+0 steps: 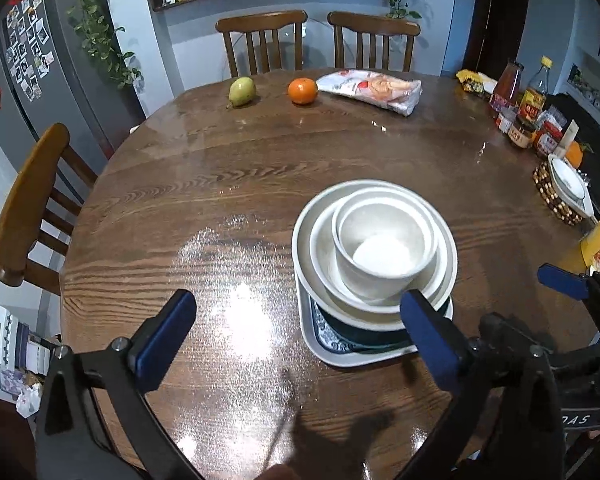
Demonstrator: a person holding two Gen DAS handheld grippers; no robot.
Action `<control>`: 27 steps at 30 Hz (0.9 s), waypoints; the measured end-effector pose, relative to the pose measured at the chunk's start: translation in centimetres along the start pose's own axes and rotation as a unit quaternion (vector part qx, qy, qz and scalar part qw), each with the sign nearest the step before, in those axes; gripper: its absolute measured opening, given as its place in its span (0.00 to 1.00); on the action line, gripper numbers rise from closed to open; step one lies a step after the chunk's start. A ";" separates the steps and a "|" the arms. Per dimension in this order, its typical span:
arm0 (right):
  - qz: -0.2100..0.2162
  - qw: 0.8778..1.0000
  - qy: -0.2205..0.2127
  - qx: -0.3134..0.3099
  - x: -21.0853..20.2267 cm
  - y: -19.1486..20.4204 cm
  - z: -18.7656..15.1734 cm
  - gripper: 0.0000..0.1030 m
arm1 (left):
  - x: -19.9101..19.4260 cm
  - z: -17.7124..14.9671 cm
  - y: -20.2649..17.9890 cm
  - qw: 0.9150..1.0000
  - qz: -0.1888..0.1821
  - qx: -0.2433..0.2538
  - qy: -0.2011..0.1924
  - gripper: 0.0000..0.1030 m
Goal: Organize plates and bowls
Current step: 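Withdraw both grippers back from the stacked bowls and dish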
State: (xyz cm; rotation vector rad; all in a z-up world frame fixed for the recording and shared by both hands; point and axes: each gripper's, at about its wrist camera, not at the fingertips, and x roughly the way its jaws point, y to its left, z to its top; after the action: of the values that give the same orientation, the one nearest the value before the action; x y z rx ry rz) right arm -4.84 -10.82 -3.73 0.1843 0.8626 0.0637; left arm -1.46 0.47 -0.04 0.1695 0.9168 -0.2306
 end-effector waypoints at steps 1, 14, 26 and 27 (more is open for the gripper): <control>-0.002 1.000 0.003 0.001 0.1 -0.1 -0.1 0.99 | 0.1 -0.1 -0.1 1.000 0.000 0.001 0.004 0.99; -0.023 1.000 0.003 0.000 -0.2 -0.5 -0.8 0.99 | 0.4 -1.0 -1.3 1.000 0.002 0.012 0.016 0.99; -0.034 0.999 0.007 -0.003 -0.6 -0.4 -0.8 0.99 | 0.4 -1.5 -1.5 1.000 0.011 0.020 0.018 0.99; -0.035 0.999 0.008 -0.003 -0.6 -0.4 -0.8 0.99 | 0.4 -1.5 -1.5 1.000 0.012 0.020 0.018 0.99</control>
State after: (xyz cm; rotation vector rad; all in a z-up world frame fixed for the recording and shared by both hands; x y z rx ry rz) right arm -5.83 -11.20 -3.85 0.1481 0.8839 0.0022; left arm -2.83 -0.65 -1.33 0.2220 0.9460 -0.2247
